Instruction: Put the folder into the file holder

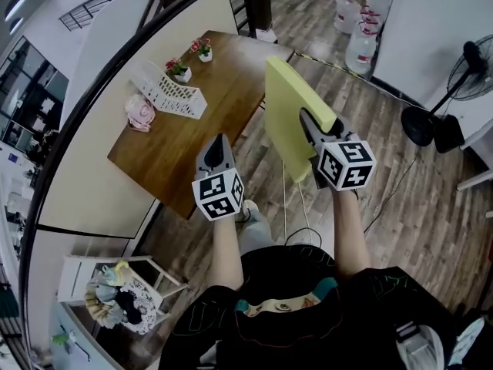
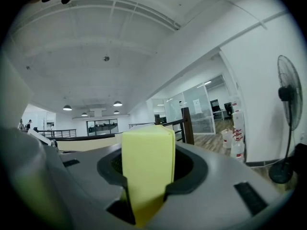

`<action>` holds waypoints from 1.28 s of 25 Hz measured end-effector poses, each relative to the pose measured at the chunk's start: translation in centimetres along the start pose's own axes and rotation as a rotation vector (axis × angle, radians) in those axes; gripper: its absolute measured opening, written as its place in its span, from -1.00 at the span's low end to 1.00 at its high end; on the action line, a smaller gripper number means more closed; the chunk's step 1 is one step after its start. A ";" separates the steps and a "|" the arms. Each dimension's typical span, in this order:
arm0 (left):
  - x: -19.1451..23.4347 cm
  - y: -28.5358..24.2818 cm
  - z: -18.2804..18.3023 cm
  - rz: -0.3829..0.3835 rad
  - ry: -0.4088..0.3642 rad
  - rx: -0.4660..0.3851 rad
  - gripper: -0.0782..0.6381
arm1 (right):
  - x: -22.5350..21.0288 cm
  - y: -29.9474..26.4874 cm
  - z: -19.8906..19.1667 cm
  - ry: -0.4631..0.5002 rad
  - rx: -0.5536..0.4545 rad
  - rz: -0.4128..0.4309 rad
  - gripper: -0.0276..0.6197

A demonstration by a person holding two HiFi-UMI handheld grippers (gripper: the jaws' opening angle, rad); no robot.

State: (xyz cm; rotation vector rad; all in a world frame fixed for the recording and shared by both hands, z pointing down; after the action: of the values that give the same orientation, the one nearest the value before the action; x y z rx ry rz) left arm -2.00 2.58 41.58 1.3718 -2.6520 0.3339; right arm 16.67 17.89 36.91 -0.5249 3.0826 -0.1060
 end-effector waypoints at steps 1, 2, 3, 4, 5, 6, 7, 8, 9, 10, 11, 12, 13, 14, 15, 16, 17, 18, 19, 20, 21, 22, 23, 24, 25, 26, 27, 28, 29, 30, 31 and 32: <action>0.0 -1.4 -0.1 -0.012 0.002 0.005 -0.78 | -0.9 -0.6 -0.1 -0.006 -0.002 -0.016 -0.39; 0.1 -2.8 -0.1 -0.021 0.010 0.006 -0.78 | -1.7 -1.3 -0.2 -0.010 -0.002 -0.029 -0.39; 0.3 -4.2 0.0 -0.029 0.021 0.006 -0.78 | -2.4 -2.0 -0.2 -0.011 -0.002 -0.040 -0.39; 0.5 -5.5 0.0 -0.040 0.029 0.006 -0.78 | -2.9 -2.8 -0.2 -0.012 0.000 -0.052 -0.39; 0.6 -6.8 0.1 -0.056 0.033 0.009 -0.78 | -3.5 -3.7 0.0 -0.011 0.001 -0.067 -0.39; 0.7 -8.2 0.2 -0.074 0.031 0.013 -0.78 | -4.1 -4.7 0.3 -0.010 -0.001 -0.085 -0.39; 0.9 -9.7 0.4 -0.090 0.030 0.018 -0.78 | -4.6 -5.9 0.7 -0.006 -0.007 -0.104 -0.39; 1.4 -11.3 0.7 -0.099 0.033 0.022 -0.78 | -5.0 -7.1 1.3 0.000 -0.018 -0.120 -0.39; 2.1 -12.8 1.1 -0.103 0.040 0.024 -0.78 | -5.2 -8.4 1.9 0.007 -0.032 -0.133 -0.39; 2.9 -14.2 1.5 -0.104 0.047 0.024 -0.78 | -5.3 -9.7 2.4 0.013 -0.046 -0.140 -0.39; 3.7 -15.6 2.0 -0.105 0.054 0.022 -0.78 | -5.5 -11.1 3.0 0.016 -0.057 -0.143 -0.39; 4.4 -16.9 2.5 -0.106 0.059 0.019 -0.78 | -5.6 -12.6 3.5 0.017 -0.064 -0.146 -0.39; 5.1 -18.1 3.0 -0.108 0.064 0.016 -0.78 | -5.8 -14.0 4.0 0.018 -0.067 -0.149 -0.39; 5.8 -19.2 3.3 -0.108 0.070 0.014 -0.78 | -5.9 -15.5 4.4 0.022 -0.066 -0.151 -0.39; 6.5 -20.3 3.5 -0.107 0.078 0.014 -0.78 | -5.9 -16.9 4.6 0.030 -0.063 -0.151 -0.39; 7.2 -21.3 3.6 -0.105 0.085 0.016 -0.78 | -5.7 -18.3 4.7 0.038 -0.059 -0.149 -0.39; 8.0 -22.2 3.6 -0.101 0.093 0.020 -0.78 | -5.5 -19.5 4.7 0.043 -0.055 -0.148 -0.39; 8.8 -23.0 3.6 -0.097 0.099 0.023 -0.78 | -5.4 -20.7 4.7 0.045 -0.055 -0.150 -0.39; 9.5 -23.8 3.6 -0.093 0.105 0.027 -0.78 | -5.3 -21.8 4.6 0.044 -0.057 -0.155 -0.39; 10.2 -24.6 3.5 -0.088 0.112 0.031 -0.78 | -5.4 -22.7 4.6 0.043 -0.060 -0.163 -0.39; 10.7 -25.3 3.2 -0.082 0.119 0.038 -0.78 | -5.6 -23.6 4.5 0.043 -0.060 -0.170 -0.39; 11.2 -26.0 2.9 -0.076 0.128 0.046 -0.78 | -5.8 -24.4 4.3 0.044 -0.056 -0.176 -0.39; 11.6 -26.6 2.7 -0.070 0.134 0.054 -0.78 | -6.1 -25.1 4.2 0.044 -0.049 -0.180 -0.39; 11.9 -27.1 2.5 -0.065 0.138 0.061 -0.78 | -6.5 -25.7 4.1 0.043 -0.040 -0.184 -0.39; 12.0 -27.5 2.4 -0.060 0.140 0.064 -0.78 | -6.9 -26.4 4.0 0.042 -0.031 -0.187 -0.39; 12.2 -28.0 2.5 -0.055 0.140 0.064 -0.78 | -7.3 -27.0 3.9 0.041 -0.022 -0.188 -0.39; 12.3 -28.4 2.7 -0.048 0.138 0.064 -0.78 | -7.6 -27.8 3.8 0.039 -0.015 -0.185 -0.39; 12.5 -28.9 2.8 -0.039 0.135 0.062 -0.78 | -7.9 -28.6 3.7 0.036 -0.010 -0.178 -0.39; 12.7 -29.3 3.0 -0.028 0.132 0.060 -0.78 | -8.2 -29.4 3.6 0.031 -0.007 -0.168 -0.39; 13.0 -29.8 3.3 -0.015 0.130 0.056 -0.78 | -8.4 -30.3 3.6 0.026 -0.005 -0.155 -0.39; 13.3 -30.1 3.6 -0.001 0.127 0.050 -0.78 | -8.6 -31.2 3.6 0.020 -0.004 -0.140 -0.39; 13.7 -30.4 4.0 0.014 0.124 0.042 -0.78 | -8.8 -32.1 3.7 0.014 -0.005 -0.125 -0.39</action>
State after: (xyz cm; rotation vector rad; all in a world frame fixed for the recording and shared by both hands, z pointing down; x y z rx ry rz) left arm 14.89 -26.24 44.83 1.2996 -2.5688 0.4628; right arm 35.68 -9.63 35.43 -0.7198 3.0622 -0.1042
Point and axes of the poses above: the fingertips, and each gripper's own axes: y backward along the fingers, x to its left, z out of its top, the point moved 3 cm from there along y, backward along the fingers, and after that the axes turned 9 degrees about y, right-handed, at the moved point
